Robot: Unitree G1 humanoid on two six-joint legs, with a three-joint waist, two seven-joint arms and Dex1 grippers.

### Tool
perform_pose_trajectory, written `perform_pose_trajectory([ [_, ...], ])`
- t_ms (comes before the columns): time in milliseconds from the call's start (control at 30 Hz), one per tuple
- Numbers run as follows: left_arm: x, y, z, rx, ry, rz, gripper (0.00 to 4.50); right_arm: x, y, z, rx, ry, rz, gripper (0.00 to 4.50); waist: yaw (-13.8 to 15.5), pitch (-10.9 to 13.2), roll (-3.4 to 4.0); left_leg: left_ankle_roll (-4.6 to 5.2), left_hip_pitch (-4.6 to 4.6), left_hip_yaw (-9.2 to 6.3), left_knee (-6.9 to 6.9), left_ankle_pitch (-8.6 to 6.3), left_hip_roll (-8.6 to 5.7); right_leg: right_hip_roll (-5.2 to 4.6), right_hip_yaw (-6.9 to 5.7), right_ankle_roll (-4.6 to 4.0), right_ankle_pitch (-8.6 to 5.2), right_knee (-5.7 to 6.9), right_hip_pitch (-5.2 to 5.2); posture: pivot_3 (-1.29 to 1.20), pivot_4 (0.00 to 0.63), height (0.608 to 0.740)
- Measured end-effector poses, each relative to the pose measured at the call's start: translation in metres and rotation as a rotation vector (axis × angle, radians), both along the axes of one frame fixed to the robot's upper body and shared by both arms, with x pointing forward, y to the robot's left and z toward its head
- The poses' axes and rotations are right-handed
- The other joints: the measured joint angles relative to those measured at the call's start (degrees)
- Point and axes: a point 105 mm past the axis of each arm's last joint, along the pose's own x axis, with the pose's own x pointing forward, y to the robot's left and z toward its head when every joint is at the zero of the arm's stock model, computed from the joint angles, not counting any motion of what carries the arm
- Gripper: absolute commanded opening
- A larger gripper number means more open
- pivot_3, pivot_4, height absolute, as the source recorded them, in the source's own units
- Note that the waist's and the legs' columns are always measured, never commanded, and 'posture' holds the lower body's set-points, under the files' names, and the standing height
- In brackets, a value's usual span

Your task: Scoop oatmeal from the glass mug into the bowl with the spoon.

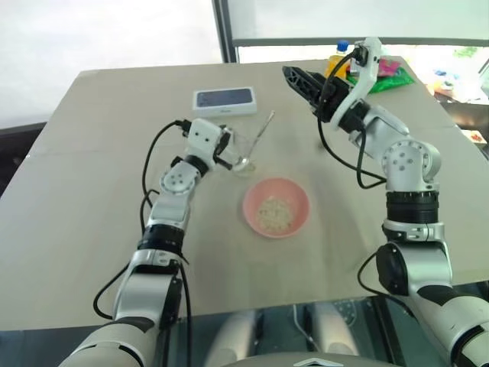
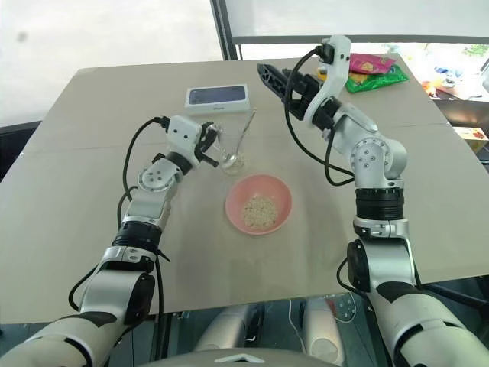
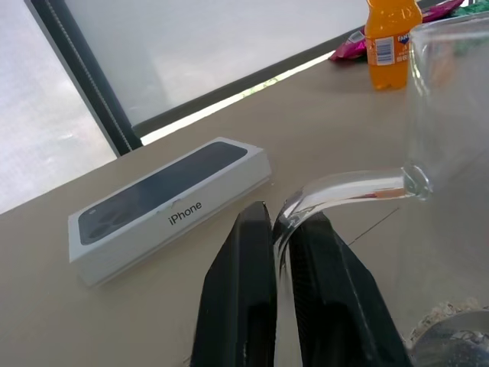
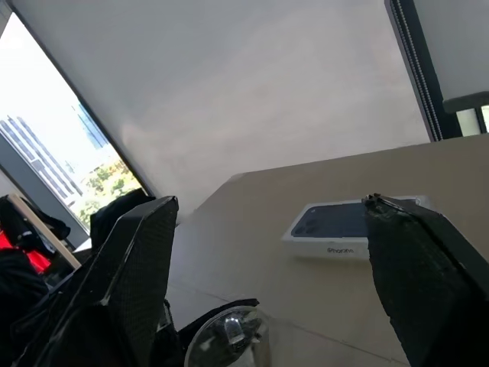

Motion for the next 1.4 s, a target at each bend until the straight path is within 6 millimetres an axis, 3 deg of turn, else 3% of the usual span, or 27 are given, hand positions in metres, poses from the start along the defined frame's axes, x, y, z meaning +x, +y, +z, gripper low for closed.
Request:
perform_pose_trajectory([
  [400,-0.001,0.007,0.0,-0.01,0.009,-0.002,2.05,0.001,-0.003,-0.007,-0.008,0.011,-0.009,3.87,0.07,0.0,0.0,0.0,-0.01,0.0,0.0,0.0,0.0,0.0,0.0,0.0,0.0,-0.01,-0.01,0.0,0.15,0.74],
  [633,-0.015,0.01,-0.011,-0.01,0.049,-0.044,2.05,0.001,-0.007,-0.013,-0.011,0.023,-0.02,3.87,0.09,0.0,0.01,0.0,-0.01,0.0,-0.01,0.0,0.0,-0.01,0.01,0.0,0.0,-0.01,-0.01,0.0,0.15,0.74],
  [767,-0.025,0.011,-0.009,-0.004,0.053,-0.067,2.05,-0.002,-0.018,-0.018,-0.014,0.03,-0.036,3.87,0.14,0.0,0.01,0.0,-0.01,0.0,-0.01,0.0,0.01,-0.01,0.01,0.0,0.0,-0.01,-0.01,0.0,0.15,0.74],
  [867,-0.033,0.015,-0.008,0.016,0.056,-0.072,2.05,-0.004,-0.039,-0.026,-0.032,0.034,-0.065,3.87,0.25,0.0,0.01,0.0,0.0,0.0,-0.01,0.0,0.01,0.0,0.0,0.0,0.0,-0.04,0.01,0.0,0.15,0.74],
  [1000,-0.047,0.027,-0.004,-0.012,0.065,-0.06,2.05,-0.011,-0.067,-0.051,-0.101,0.059,-0.115,3.87,0.25,0.01,0.01,0.01,-0.01,0.01,-0.04,-0.01,0.01,-0.06,0.03,0.0,0.0,-0.07,0.01,0.0,0.15,0.74],
  [1133,-0.071,0.026,0.0,-0.066,0.055,-0.11,2.05,-0.024,-0.09,-0.076,-0.222,0.056,-0.165,3.87,0.27,0.01,0.01,0.01,0.01,0.04,-0.07,-0.01,0.04,-0.12,0.05,0.0,0.0,-0.1,0.01,0.0,0.15,0.74],
  [1200,-0.09,0.032,-0.012,-0.117,0.106,-0.112,2.05,-0.037,-0.109,-0.101,-0.307,0.06,-0.184,3.87,0.32,0.01,0.01,0.01,0.03,0.07,-0.09,-0.02,0.04,-0.12,0.07,0.0,-0.01,-0.13,0.04,0.0,0.15,0.74],
  [1300,-0.117,0.042,-0.035,-0.147,0.201,-0.103,2.1,-0.058,-0.122,-0.134,-0.41,0.074,-0.145,4.47,0.32,0.02,0.03,0.08,0.08,0.14,-0.09,-0.06,0.09,-0.09,0.13,0.0,-0.01,-0.1,0.05,0.0,0.15,0.74],
  [1400,-0.147,0.049,-0.059,-0.146,0.296,-0.094,2.75,-0.078,-0.129,-0.158,-0.473,0.067,-0.135,4.5,0.43,0.02,0.07,0.24,0.16,0.2,-0.1,-0.16,0.15,-0.05,0.19,-0.01,-0.01,-0.07,0.08,0.0,0.15,0.74],
])
